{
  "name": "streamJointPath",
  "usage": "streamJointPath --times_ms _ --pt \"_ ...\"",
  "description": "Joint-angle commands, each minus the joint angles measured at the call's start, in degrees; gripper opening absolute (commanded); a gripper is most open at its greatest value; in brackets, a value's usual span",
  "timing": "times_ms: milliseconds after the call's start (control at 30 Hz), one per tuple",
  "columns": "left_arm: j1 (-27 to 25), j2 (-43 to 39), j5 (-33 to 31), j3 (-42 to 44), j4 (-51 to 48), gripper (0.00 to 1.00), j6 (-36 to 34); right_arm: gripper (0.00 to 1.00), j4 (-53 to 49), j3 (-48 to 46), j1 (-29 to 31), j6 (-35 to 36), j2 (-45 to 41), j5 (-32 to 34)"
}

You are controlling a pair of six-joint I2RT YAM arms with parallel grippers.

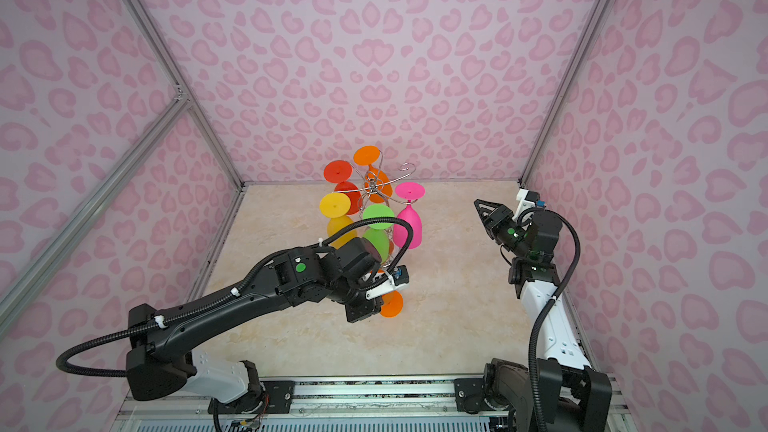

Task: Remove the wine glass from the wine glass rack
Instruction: 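Lower the orange glass down to the table with the left gripper, then set down the orange glass, open the left gripper while the right nears the rack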

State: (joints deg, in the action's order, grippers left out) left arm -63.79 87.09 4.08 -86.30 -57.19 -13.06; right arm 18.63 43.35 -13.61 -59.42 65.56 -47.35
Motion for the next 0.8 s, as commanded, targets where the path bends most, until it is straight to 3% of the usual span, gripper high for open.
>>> streamJointPath --times_ms 0,400,767 --pt "-0.12 3.13 -2.47 -1.49 -3.62 0.02 -0.2 0.44 3.45 -0.7 -0.02 -0.6 0.61 -0.08" --pt "-0.19 10.57 -3.46 -3.35 -6.0 0.02 0.13 0.44 5.14 -2.31 -0.02 -1.22 0.96 -0.33" --pt "-0.19 12.67 -2.18 -4.49 -6.44 0.02 -0.25 0.44 5.71 -2.35 -0.02 -1.49 1.46 -0.8"
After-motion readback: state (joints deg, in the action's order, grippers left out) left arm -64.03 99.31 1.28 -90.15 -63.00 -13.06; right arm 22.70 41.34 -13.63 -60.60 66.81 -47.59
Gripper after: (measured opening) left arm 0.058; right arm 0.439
